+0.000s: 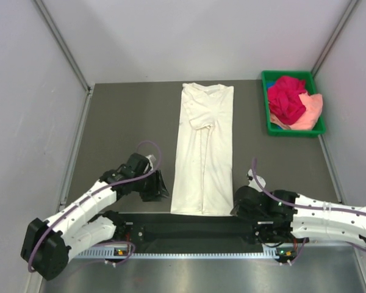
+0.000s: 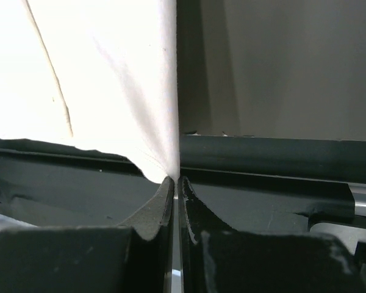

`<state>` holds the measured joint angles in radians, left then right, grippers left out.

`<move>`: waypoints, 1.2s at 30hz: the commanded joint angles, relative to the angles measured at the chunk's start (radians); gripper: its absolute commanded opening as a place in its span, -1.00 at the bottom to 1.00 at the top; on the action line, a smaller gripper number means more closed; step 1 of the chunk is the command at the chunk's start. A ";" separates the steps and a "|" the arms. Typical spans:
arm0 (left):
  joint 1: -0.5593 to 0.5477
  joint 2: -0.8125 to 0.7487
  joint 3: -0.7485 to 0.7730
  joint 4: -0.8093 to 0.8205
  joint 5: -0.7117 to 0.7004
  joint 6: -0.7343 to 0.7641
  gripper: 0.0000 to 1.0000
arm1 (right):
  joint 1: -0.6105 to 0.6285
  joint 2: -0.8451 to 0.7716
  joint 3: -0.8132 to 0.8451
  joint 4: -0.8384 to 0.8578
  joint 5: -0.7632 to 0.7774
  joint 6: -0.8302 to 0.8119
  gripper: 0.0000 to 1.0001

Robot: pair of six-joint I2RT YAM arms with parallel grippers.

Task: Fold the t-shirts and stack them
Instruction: Fold the tshirt

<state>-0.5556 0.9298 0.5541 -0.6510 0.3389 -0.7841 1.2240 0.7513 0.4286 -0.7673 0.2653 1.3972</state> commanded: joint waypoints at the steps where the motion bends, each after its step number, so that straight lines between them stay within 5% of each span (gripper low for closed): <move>1: -0.064 0.038 -0.036 0.148 -0.034 -0.104 0.06 | 0.012 -0.044 -0.011 -0.046 0.003 -0.007 -1.00; 16: -0.202 0.080 -0.111 0.197 -0.124 -0.184 -0.11 | 0.014 -0.106 -0.016 -0.072 0.015 0.016 -1.00; 36: -0.299 0.105 -0.155 0.238 -0.178 -0.277 -0.06 | 0.014 -0.101 -0.048 -0.026 0.009 0.028 -1.00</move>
<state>-0.8318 1.0130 0.3927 -0.4561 0.1974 -1.0245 1.2240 0.6552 0.3813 -0.7982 0.2722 1.4174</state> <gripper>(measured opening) 0.472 0.010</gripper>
